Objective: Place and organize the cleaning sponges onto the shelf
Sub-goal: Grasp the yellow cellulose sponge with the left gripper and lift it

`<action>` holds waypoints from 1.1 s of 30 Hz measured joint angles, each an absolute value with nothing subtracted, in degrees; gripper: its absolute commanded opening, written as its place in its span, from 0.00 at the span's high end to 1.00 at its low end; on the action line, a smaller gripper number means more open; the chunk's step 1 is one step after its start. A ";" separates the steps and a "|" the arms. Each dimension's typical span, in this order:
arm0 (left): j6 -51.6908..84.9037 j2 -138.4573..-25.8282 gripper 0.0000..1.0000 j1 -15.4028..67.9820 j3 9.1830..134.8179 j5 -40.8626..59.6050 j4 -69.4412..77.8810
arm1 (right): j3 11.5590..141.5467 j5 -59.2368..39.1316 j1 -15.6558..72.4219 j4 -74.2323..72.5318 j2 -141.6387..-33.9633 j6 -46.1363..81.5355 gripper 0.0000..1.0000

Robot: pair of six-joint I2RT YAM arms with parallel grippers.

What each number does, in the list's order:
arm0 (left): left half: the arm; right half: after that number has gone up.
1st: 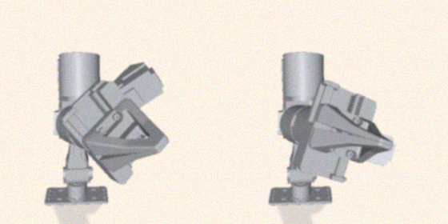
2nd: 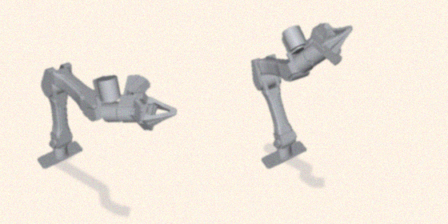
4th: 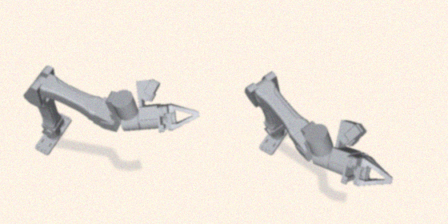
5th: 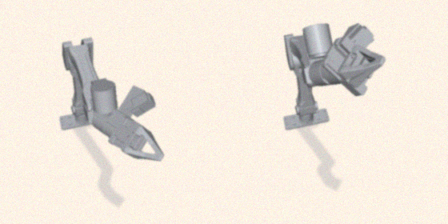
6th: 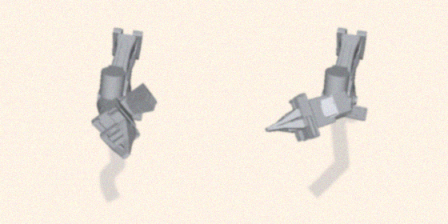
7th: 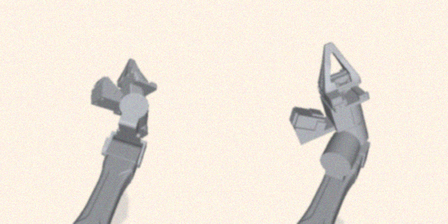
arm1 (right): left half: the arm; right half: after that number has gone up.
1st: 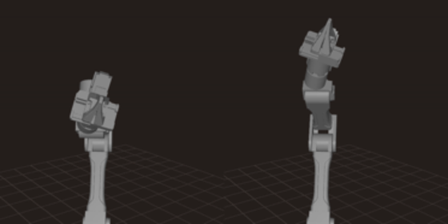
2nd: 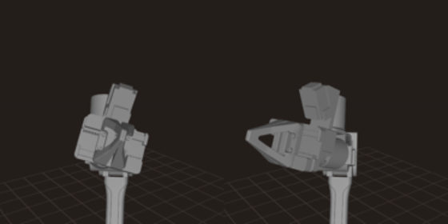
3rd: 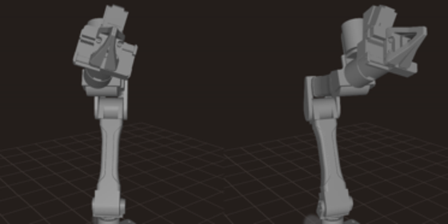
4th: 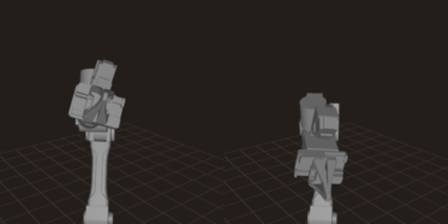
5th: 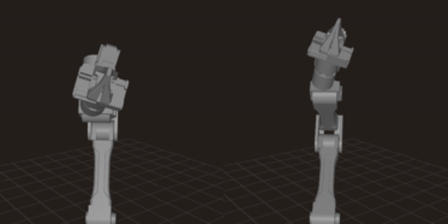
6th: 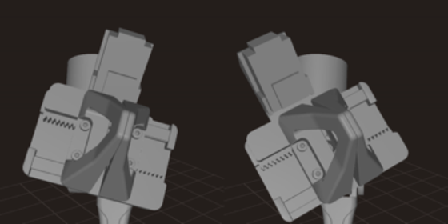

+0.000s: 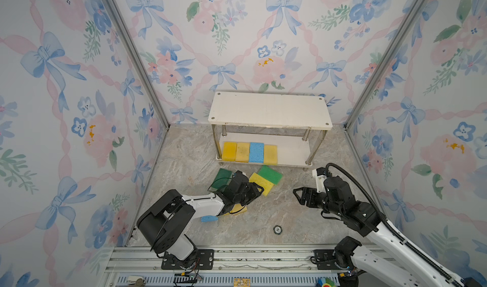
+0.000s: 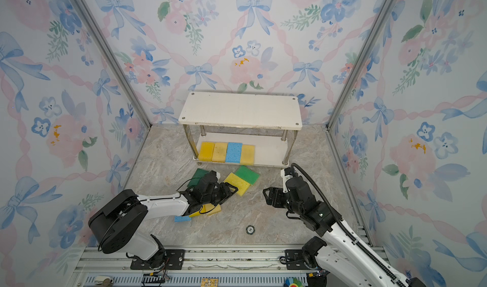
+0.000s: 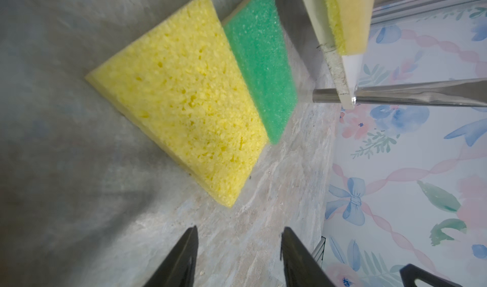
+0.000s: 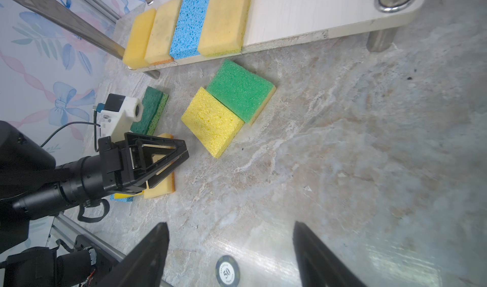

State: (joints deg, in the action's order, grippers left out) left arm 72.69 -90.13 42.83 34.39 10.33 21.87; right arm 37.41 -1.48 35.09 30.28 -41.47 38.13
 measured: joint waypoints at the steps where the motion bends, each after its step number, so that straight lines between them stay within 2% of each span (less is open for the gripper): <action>1: 72.71 -91.26 0.49 42.83 34.79 10.33 22.00 | 37.41 -1.52 34.87 30.61 -41.36 38.13 0.23; 7: 73.25 -94.63 0.55 42.63 35.83 10.26 22.68 | 37.10 -1.67 34.26 31.38 -40.93 38.11 0.23; 11: 74.22 -96.88 0.64 41.91 36.71 10.24 23.55 | 36.56 -1.69 34.15 31.48 -40.99 38.13 0.23; 18: 75.11 -99.18 0.67 40.56 37.89 9.87 25.65 | 36.51 -1.67 34.15 31.51 -41.04 38.15 0.23; 19: 75.11 -99.53 0.69 40.45 38.15 9.87 25.74 | 36.51 -1.67 34.15 31.51 -41.06 38.15 0.23; 25: 75.24 -101.03 0.99 40.10 38.44 9.96 26.50 | 36.51 -1.67 34.11 31.51 -41.17 38.59 0.22; 33: 75.00 -98.02 1.00 40.10 33.63 10.52 28.64 | 36.51 -1.65 34.11 31.46 -41.87 39.57 0.22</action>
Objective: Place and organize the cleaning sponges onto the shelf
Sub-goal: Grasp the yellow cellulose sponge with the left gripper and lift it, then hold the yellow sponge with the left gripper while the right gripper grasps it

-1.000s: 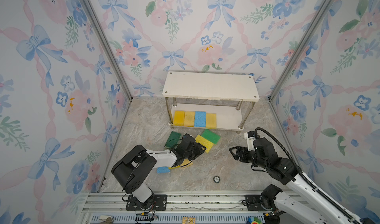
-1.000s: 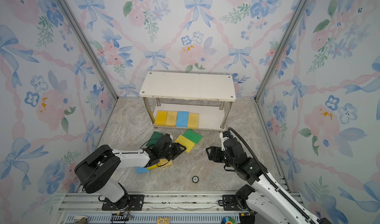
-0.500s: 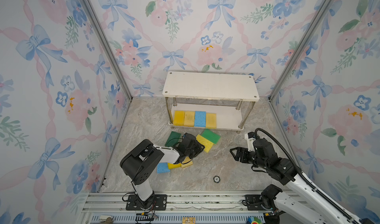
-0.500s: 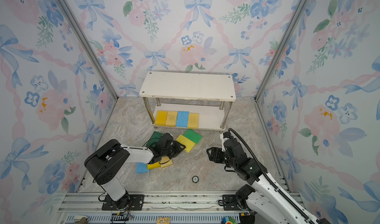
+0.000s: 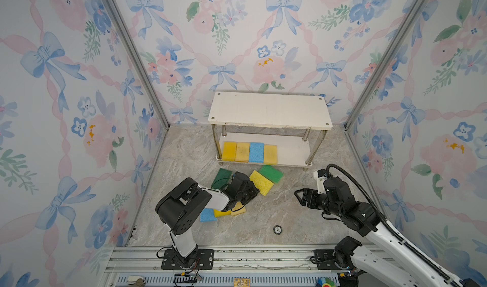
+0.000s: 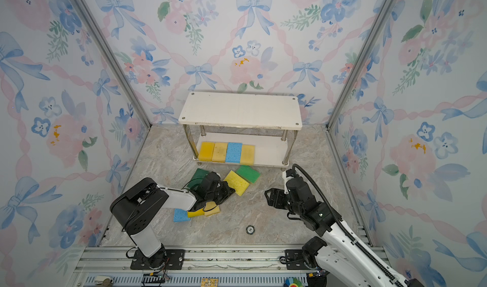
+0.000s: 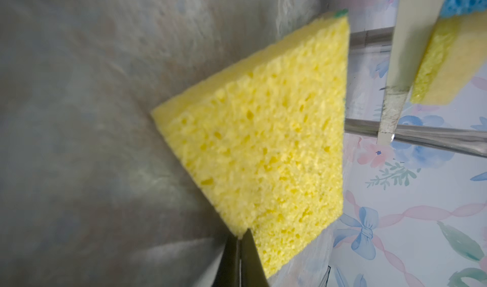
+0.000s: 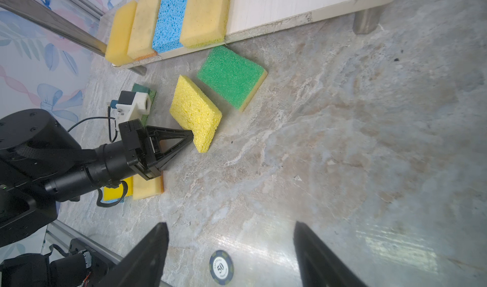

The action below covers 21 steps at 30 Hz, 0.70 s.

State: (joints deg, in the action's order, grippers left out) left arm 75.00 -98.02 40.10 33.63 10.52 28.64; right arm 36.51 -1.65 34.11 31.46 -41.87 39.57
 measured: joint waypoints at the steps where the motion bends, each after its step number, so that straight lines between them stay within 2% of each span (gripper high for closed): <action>1: 74.72 -96.71 1.00 40.12 32.36 10.57 28.62 | 36.51 -1.65 34.13 31.44 -41.95 39.64 0.22; 7: 70.98 -87.22 1.00 42.81 25.71 13.69 25.39 | 36.51 -3.42 34.50 31.22 -44.60 39.88 0.22; 16: 62.61 -72.23 1.00 48.42 24.16 19.16 22.11 | 36.75 -11.20 39.27 25.34 -58.06 40.34 0.20; 21: 59.42 -65.84 1.00 48.42 24.16 18.85 18.37 | 37.30 -13.08 40.93 21.96 -59.27 41.43 0.25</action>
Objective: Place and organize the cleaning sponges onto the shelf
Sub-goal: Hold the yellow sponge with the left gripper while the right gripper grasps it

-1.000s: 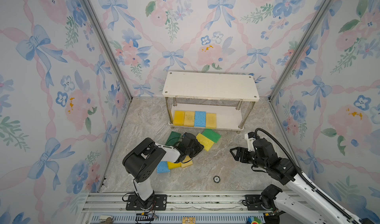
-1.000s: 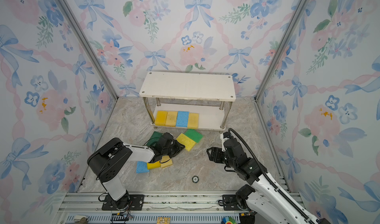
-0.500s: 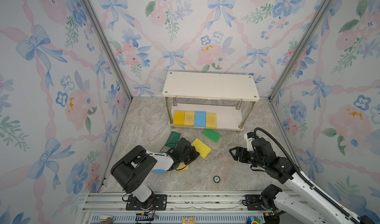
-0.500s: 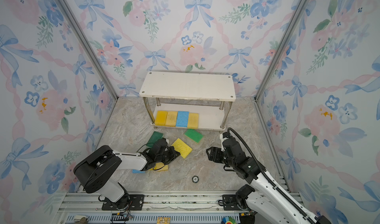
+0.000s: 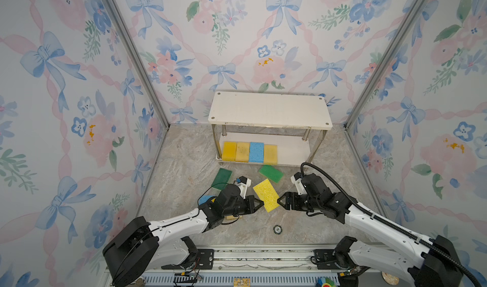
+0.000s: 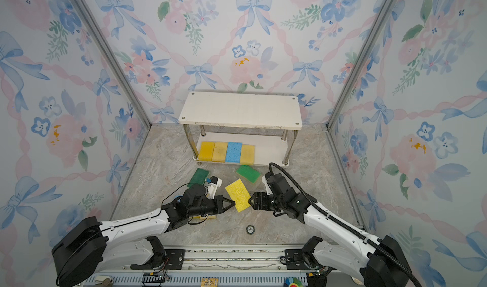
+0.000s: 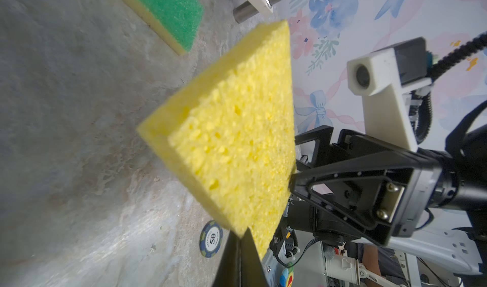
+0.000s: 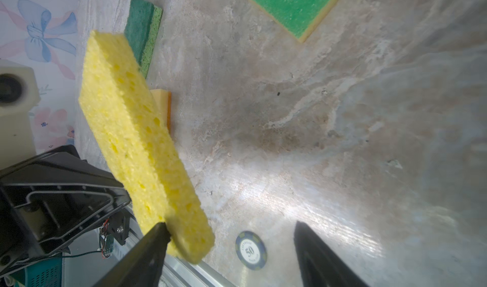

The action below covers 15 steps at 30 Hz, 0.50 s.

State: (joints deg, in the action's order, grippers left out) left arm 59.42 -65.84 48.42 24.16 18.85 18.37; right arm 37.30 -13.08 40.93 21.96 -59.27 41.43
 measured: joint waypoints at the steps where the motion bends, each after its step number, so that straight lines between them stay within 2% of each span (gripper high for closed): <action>1: 59.05 -65.25 1.00 48.42 24.16 18.87 17.80 | 37.54 -13.37 40.95 21.26 -59.27 41.63 0.27; 11: 58.46 -64.77 1.00 48.36 24.16 18.92 15.99 | 37.71 -17.06 41.82 13.04 -59.72 45.10 0.45; 15: 58.46 -64.77 1.00 47.77 24.16 18.94 15.99 | 37.69 -17.82 42.46 12.86 -59.66 45.69 0.48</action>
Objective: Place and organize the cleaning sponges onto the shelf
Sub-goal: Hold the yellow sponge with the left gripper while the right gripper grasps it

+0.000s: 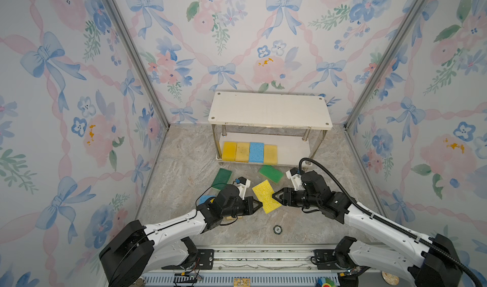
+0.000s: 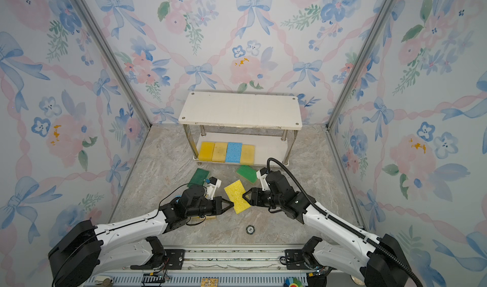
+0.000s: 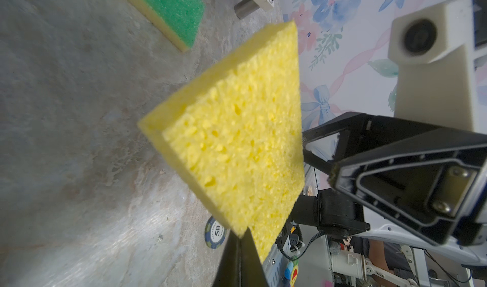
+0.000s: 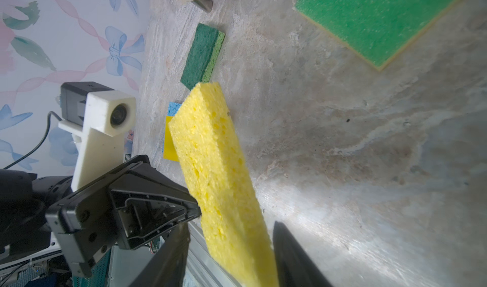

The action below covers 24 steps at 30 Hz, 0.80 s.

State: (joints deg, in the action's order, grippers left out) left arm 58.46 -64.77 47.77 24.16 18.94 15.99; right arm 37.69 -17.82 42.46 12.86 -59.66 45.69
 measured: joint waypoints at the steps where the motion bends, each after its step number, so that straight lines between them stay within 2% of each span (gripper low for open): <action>1: 58.46 -64.77 1.00 47.35 24.16 18.94 15.99 | 37.60 -17.87 42.52 12.86 -59.48 45.84 0.49; 7: 58.13 -64.79 1.00 46.00 24.16 19.20 15.99 | 35.81 -19.33 42.61 12.12 -57.80 46.76 0.53; 24: 58.06 -65.08 1.00 45.71 24.23 21.54 16.01 | 35.11 -19.75 42.81 11.18 -62.54 46.48 0.38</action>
